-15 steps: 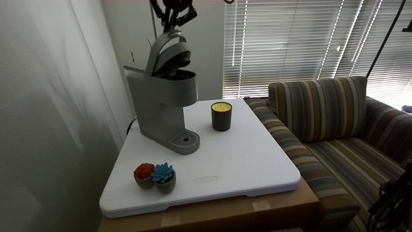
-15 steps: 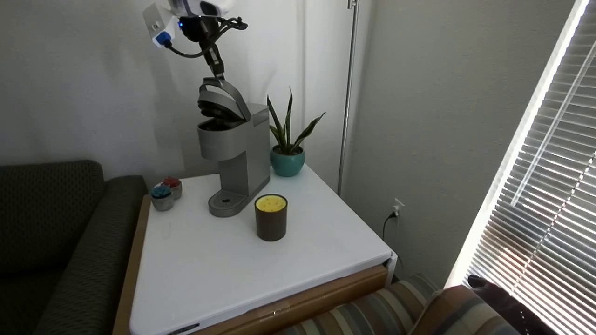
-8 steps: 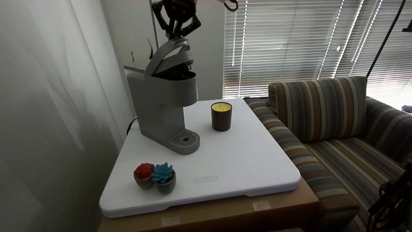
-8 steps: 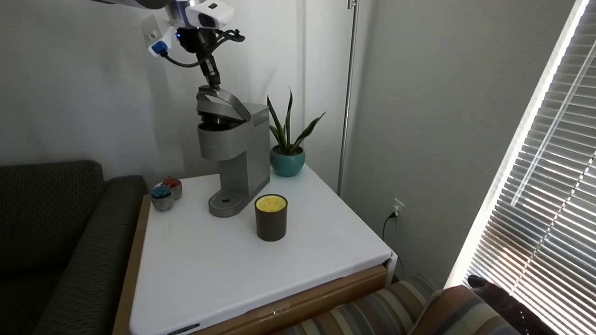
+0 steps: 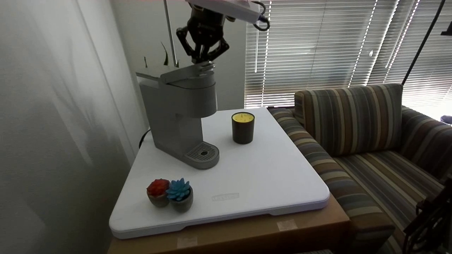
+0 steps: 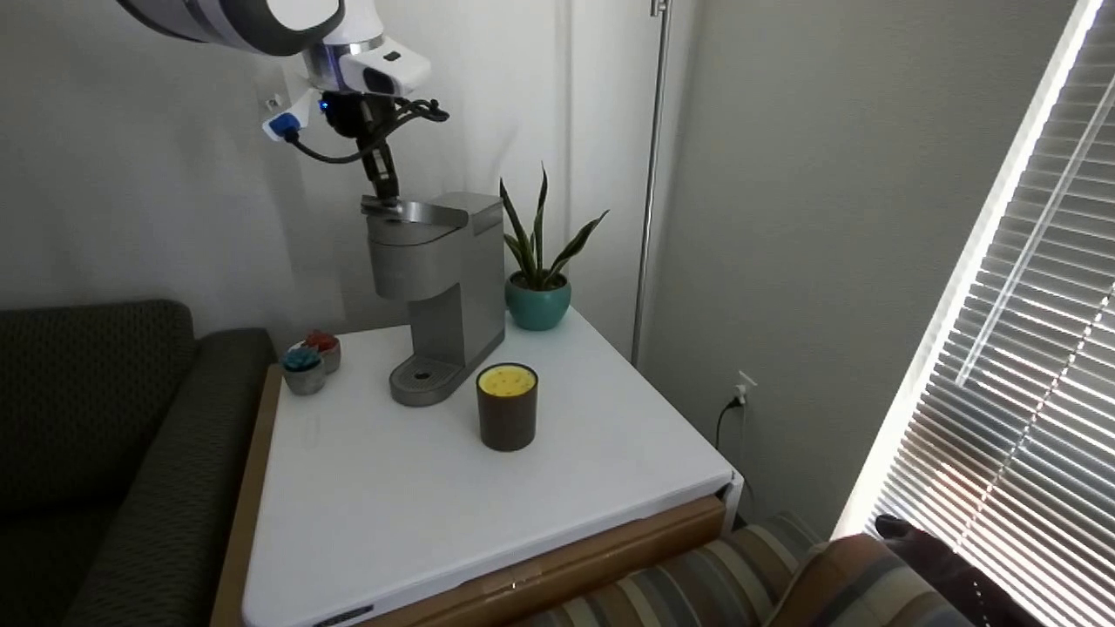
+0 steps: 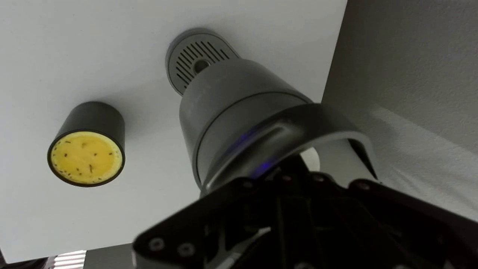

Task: Open the grey coffee maker then close it

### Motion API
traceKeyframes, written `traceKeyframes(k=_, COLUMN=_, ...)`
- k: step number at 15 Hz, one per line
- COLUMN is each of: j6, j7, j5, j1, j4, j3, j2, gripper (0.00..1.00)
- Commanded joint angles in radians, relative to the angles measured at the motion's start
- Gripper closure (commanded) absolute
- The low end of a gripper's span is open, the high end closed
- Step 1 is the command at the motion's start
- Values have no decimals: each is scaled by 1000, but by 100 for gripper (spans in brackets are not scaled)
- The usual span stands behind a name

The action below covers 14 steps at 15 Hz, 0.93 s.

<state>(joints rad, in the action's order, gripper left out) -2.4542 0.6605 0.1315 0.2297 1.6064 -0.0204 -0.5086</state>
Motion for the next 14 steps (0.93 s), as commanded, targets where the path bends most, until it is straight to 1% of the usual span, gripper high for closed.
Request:
traceKeyframes(k=1, j6=19, j7=-11, j5=18, j1=-8, j4=48, j3=-14, j2=33, gripper=100)
traceKeyframes(k=6, j6=28, j7=-2, j5=-13, j1=9, j4=27, j3=-2, j2=37, gripper=100)
traceKeyframes(k=9, j6=39, j7=4, j5=-61, j1=22, j4=-10, j3=15, j2=35, gripper=100)
traceKeyframes(k=14, j6=108, j7=13, j5=-142, j1=29, j4=-82, j3=37, j2=34, gripper=100)
